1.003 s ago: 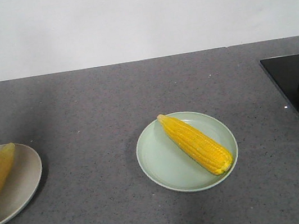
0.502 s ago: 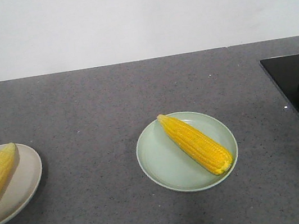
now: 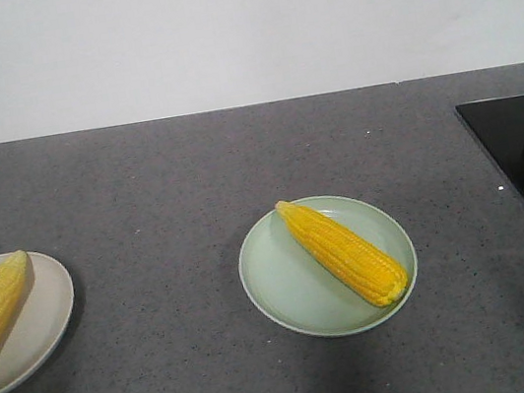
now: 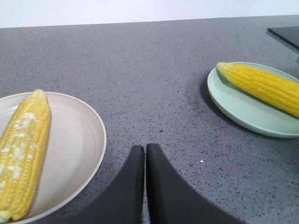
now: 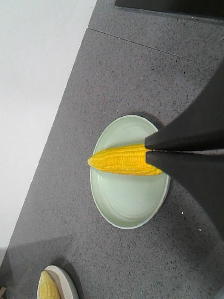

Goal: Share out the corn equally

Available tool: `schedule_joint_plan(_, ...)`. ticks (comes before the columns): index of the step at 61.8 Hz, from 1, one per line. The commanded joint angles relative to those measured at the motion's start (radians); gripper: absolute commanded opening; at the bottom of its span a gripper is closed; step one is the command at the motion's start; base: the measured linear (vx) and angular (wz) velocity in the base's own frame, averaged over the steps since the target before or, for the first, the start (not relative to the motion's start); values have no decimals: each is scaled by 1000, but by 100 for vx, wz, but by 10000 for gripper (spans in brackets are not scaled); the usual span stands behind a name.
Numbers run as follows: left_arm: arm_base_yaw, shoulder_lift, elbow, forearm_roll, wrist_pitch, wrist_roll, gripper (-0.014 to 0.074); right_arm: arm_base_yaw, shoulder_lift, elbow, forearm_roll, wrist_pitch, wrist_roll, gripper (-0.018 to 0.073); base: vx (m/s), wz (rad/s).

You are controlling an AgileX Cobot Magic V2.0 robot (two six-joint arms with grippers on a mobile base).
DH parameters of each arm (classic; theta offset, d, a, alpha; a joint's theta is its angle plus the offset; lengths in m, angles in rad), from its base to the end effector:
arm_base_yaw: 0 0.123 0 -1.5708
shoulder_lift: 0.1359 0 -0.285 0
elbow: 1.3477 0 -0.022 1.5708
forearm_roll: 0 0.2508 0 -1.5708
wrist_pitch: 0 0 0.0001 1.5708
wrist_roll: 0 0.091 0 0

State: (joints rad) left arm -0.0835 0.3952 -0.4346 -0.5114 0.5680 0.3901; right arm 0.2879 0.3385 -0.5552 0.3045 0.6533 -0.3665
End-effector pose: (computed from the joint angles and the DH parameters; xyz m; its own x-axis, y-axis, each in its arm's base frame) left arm 0.0794 -0.0307 0.2881 -0.3870 -0.0177 -0.9219 0.3044 0.9413 -0.1459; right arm 0.0566 0.0341 0.3204 -0.2514 -0.1992 -0.9472 -0.4788 0.8761 -0.0571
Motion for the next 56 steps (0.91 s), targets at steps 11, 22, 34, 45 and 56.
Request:
schedule_joint_plan(11,-1,6,-22,-29,-45,1,-8,0,8,-21,12,-79,-3,-4,0,0)
schedule_joint_plan(22,-1,6,-22,-29,-47,1,-8,0,8,-21,12,-79,-3,-4,0,0)
schedule_joint_plan(34,-1,6,-22,-29,-47,1,-8,0,8,-21,12,-79,-3,-4,0,0)
schedule_joint_plan(45,-1,6,-22,-29,-47,1,-8,0,8,-21,12,-79,-3,-4,0,0)
schedule_joint_plan(56,-1,6,-22,-28,-47,1,-7,0,8,-21,12,-79,-3,-4,0,0)
